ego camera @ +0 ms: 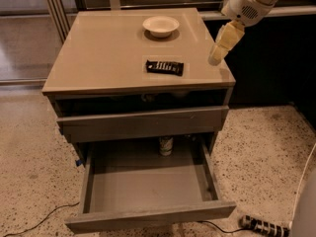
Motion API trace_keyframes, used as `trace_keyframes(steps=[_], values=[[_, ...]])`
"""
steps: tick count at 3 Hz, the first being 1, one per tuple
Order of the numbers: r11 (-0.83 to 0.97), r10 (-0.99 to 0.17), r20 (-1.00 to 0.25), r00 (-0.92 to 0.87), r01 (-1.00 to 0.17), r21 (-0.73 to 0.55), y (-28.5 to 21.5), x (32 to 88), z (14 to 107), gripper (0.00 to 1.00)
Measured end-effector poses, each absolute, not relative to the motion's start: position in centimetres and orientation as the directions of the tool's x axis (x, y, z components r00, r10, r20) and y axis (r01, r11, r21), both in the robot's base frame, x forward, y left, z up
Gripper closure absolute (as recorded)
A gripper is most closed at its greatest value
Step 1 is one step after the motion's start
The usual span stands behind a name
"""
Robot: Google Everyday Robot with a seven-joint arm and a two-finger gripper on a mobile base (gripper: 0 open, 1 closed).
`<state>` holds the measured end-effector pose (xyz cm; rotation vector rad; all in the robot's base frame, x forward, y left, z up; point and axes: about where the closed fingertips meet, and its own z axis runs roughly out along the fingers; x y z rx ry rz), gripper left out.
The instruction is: Place rxbar chocolate into middle drawer
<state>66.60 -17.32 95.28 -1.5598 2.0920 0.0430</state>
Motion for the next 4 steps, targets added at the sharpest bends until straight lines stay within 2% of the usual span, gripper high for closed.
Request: trace_keyframes(steps=[4], values=[[0.238, -0.866, -0.486, -0.118, -0.952, -0.193, -11.1, 72.0, 90.7, 0.0]])
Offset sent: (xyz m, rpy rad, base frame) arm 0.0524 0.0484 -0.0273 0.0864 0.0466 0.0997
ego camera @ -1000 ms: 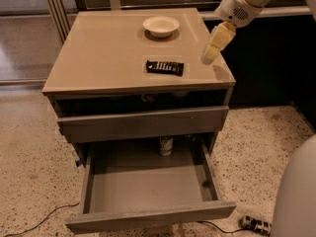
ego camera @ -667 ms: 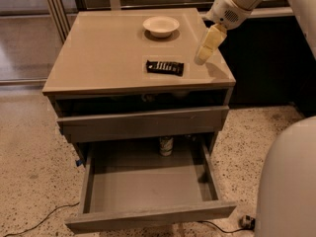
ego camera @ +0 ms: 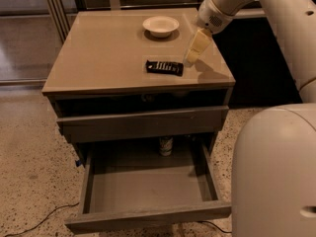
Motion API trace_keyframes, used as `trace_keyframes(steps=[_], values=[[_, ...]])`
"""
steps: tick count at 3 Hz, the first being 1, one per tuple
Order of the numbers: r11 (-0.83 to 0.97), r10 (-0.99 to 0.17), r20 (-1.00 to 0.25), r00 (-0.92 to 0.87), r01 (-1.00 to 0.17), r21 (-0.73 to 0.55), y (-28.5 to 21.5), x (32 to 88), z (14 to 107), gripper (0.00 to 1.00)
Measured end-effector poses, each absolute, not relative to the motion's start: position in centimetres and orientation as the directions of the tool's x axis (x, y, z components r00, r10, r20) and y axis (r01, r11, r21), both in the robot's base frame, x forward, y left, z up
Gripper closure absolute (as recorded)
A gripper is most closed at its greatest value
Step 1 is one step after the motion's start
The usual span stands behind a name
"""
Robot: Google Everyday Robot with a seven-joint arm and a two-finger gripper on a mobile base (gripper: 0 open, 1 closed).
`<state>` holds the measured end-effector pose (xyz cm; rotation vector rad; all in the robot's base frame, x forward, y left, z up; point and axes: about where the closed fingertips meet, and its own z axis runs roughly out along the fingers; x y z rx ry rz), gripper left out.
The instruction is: Place rxbar chocolate into middle drawer
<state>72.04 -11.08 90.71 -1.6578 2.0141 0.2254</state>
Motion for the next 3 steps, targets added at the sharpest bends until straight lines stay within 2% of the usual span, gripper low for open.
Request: trace_keyframes(steps=[3], values=[[0.185, -0.855, -0.51, -0.093, -0.974, -0.132, -7.4, 73.8, 86.4, 0.0]])
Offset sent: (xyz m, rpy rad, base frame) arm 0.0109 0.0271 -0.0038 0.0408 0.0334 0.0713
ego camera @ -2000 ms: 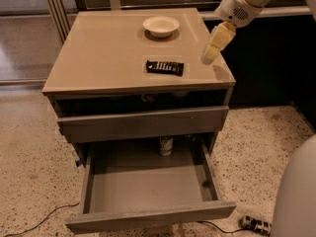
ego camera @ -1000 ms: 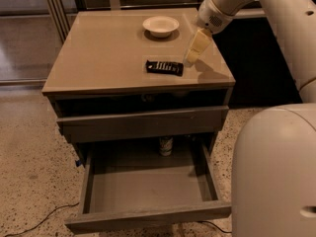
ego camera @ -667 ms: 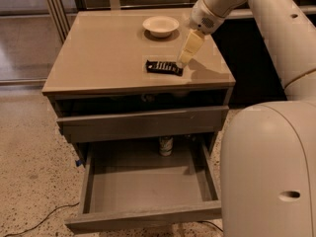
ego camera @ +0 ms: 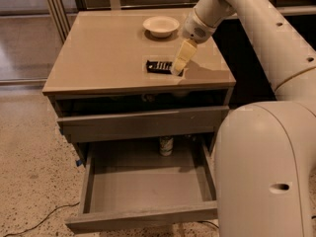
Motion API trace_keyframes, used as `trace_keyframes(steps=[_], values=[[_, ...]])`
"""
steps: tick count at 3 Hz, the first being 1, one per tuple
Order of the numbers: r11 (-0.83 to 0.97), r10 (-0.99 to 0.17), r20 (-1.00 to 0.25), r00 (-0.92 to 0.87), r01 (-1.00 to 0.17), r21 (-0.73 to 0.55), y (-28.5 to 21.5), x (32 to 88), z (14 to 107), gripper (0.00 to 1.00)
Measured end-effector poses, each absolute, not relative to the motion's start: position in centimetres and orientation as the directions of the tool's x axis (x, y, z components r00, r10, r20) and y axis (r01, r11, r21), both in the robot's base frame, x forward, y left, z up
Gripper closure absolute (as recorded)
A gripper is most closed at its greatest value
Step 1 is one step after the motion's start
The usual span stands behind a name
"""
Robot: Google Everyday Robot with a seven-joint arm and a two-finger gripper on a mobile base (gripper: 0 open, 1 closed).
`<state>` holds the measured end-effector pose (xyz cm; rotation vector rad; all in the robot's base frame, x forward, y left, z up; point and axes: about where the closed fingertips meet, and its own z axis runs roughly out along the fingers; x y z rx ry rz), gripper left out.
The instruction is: Place rxbar chocolate into middle drawer
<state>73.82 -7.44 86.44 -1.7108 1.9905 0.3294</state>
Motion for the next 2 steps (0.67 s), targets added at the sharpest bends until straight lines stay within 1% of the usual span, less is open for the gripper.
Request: trace_keyframes(steps=[1, 2], values=[[0.17, -0.853, -0.515, -0.09, -0.979, -0.11, -6.56, 73.99, 85.18, 0.0], [0.149, -0.864, -0.498, -0.071, -0.982, -0.117, -5.85, 74.28, 84.93, 0.0]])
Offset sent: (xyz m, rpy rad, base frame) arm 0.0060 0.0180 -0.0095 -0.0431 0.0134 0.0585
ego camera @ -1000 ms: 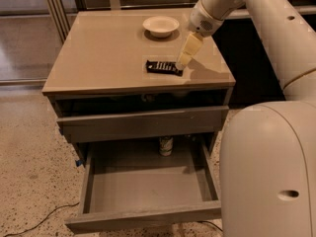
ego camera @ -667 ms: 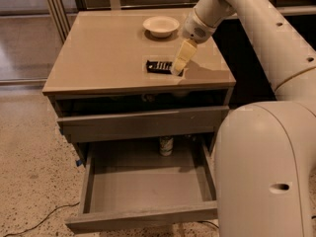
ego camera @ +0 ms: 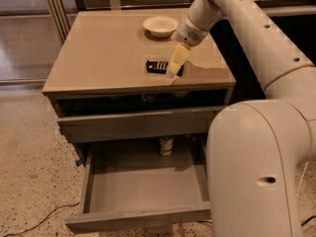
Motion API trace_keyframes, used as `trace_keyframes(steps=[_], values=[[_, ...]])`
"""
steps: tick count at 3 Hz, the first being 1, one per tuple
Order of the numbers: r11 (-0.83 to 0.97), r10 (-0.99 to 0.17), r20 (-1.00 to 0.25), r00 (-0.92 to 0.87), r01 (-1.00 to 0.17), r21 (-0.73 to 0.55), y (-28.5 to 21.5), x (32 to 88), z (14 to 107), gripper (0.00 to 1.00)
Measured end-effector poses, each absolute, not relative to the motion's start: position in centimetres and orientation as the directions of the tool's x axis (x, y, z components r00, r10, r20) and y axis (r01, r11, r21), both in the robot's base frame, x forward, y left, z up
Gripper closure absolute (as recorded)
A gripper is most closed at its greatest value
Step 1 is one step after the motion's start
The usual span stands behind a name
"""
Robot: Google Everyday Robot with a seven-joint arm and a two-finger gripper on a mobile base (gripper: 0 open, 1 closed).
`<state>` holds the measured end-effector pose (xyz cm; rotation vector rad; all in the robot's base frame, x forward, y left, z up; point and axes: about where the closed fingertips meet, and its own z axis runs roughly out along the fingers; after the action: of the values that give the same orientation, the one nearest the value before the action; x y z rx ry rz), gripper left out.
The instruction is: Place rxbar chocolate into middle drawer
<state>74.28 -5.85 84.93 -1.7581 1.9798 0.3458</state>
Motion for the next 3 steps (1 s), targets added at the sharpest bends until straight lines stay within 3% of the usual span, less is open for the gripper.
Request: trace_keyframes(steps=[3], values=[[0.118, -0.893, -0.449, -0.045, -0.983, -0.137, -4.68, 75.29, 84.7, 0.0]])
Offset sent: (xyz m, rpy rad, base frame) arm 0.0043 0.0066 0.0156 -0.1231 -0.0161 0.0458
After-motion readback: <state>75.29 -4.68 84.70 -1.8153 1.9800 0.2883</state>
